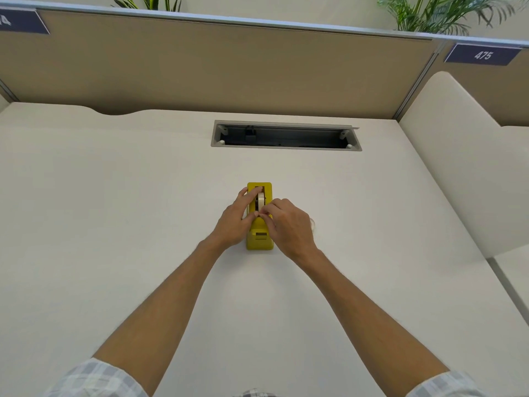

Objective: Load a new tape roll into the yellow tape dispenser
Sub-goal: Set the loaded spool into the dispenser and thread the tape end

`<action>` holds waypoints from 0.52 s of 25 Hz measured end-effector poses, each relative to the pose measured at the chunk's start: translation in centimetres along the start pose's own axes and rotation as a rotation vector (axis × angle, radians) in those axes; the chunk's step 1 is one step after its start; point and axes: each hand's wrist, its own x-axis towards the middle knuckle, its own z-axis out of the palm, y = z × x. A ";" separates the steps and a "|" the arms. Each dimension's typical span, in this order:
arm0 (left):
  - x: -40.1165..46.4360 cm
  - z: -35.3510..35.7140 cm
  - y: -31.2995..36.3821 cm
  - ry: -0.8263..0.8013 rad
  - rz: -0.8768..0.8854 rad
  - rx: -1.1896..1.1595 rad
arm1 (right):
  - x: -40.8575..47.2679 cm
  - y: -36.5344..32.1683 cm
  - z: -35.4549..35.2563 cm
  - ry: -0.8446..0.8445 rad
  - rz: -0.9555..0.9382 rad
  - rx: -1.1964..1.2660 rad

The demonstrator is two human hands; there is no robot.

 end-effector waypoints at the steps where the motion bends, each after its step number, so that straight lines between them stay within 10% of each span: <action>1: 0.0 0.0 -0.1 -0.009 0.000 -0.003 | -0.1 0.0 0.0 0.002 0.002 0.004; 13: -0.4 0.5 -1.8 -0.069 0.082 0.203 | -1.6 -0.8 -0.1 -0.015 0.022 0.035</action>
